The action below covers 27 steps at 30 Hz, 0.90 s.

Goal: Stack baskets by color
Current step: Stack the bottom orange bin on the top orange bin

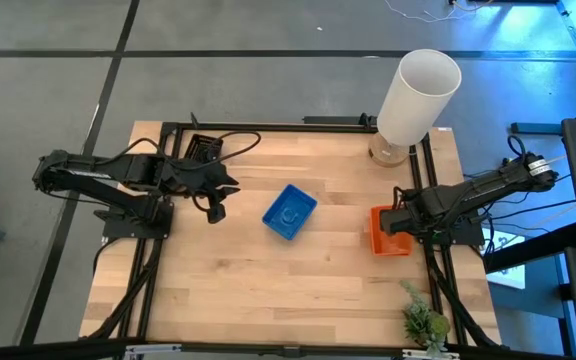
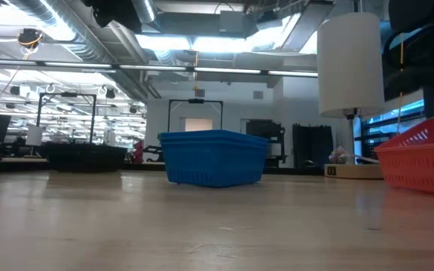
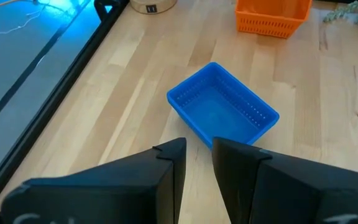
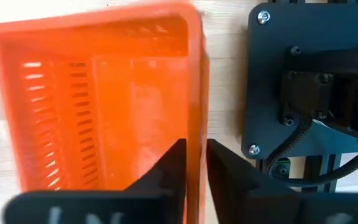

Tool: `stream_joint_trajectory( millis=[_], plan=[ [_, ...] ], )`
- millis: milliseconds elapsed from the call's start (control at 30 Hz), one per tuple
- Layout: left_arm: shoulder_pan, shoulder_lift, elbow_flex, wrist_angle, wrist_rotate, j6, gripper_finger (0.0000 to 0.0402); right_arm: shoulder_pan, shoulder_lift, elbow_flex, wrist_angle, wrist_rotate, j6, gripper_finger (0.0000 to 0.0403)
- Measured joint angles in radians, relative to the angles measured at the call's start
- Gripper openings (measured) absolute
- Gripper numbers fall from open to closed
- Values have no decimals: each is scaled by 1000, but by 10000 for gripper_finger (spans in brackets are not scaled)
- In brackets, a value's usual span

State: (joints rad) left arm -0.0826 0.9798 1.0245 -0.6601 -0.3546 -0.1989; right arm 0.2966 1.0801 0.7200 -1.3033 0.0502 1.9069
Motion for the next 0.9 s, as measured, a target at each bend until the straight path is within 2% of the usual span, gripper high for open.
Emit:
stream_joint_trajectory(
  millis=[267, 533, 600, 700, 900],
  plan=[
    [0, 0, 0, 0, 0, 0, 69, 0, -8, 65, -1, 28, -4, 121],
    [0, 0, 0, 0, 0, 0, 69, -1, -16, 147, -18, 42, -5, 128],
    [0, 0, 0, 0, 0, 0, 69, -2, -16, 153, -21, 73, -8, 127],
    [0, 0, 0, 0, 0, 0, 69, -2, -16, 160, -21, 104, -19, 108],
    [0, 0, 0, 0, 0, 0, 69, -2, -16, 169, -23, 166, -38, 11]
  ],
)
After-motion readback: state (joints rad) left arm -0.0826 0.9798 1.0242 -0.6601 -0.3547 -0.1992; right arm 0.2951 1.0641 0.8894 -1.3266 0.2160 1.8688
